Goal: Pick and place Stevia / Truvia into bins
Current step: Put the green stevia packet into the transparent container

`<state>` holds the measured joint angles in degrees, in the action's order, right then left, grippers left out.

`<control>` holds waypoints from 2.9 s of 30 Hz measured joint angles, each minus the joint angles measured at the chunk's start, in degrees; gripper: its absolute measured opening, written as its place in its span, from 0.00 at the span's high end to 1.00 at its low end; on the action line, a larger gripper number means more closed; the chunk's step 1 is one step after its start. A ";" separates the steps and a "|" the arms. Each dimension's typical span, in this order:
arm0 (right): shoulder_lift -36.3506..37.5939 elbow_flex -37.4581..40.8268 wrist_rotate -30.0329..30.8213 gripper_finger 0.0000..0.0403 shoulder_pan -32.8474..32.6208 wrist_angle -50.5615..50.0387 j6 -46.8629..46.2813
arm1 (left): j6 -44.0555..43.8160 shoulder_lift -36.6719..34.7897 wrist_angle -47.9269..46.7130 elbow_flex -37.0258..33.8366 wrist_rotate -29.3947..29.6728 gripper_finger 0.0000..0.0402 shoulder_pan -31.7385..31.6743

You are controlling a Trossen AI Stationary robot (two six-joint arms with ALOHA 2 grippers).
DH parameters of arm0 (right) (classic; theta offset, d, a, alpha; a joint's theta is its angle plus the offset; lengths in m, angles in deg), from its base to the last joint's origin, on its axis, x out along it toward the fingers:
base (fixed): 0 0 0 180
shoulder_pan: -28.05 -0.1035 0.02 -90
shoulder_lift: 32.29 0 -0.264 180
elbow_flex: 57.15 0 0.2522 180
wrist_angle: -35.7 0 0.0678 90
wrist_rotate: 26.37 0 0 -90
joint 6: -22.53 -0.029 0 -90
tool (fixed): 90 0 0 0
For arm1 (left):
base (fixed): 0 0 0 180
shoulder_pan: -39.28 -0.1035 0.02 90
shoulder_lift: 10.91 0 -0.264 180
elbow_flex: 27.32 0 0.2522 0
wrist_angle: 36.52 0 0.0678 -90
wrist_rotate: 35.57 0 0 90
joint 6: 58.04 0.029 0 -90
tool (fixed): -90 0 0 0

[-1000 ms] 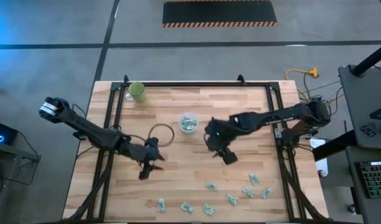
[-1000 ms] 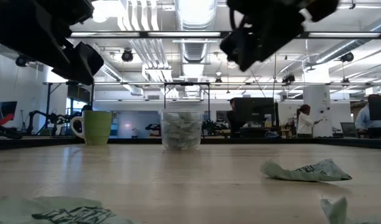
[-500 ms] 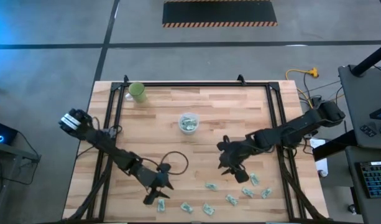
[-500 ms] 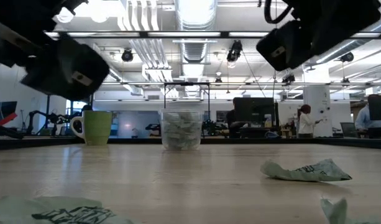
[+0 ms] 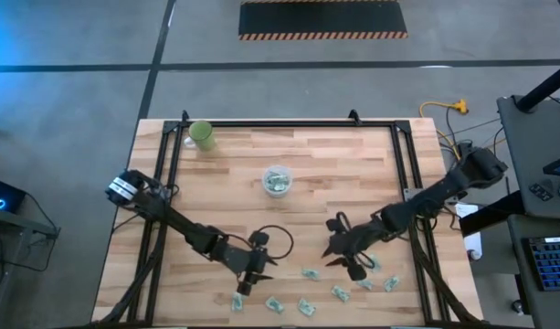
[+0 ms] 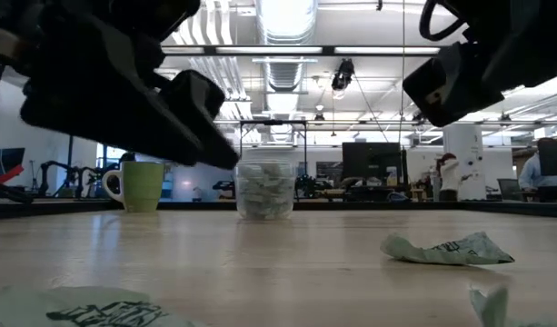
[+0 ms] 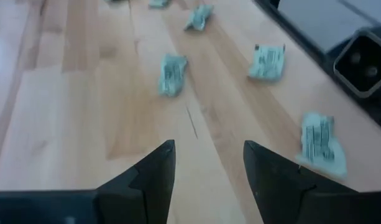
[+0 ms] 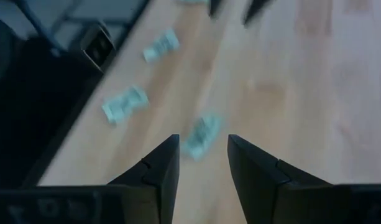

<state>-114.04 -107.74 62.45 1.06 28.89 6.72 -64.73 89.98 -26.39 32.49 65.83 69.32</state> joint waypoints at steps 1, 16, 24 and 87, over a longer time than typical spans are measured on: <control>-0.57 1.09 0.08 0.68 -0.31 3.85 0.19 | -0.03 -0.65 -0.77 -0.46 -0.04 0.57 0.00; -18.34 -0.84 0.29 0.68 -2.13 17.32 0.86 | -7.95 -10.01 -13.63 -1.48 1.78 0.57 0.55; -22.28 -1.97 0.29 0.70 -2.13 16.28 0.89 | -7.95 -11.74 -16.84 -1.51 4.07 0.57 0.72; -25.88 -6.04 1.94 0.94 -1.39 17.61 6.56 | -10.98 -11.13 -16.89 -4.88 4.48 0.57 0.72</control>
<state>-139.92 -113.78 64.39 -0.34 46.50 13.27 -75.71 78.85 -43.28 27.61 70.31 70.04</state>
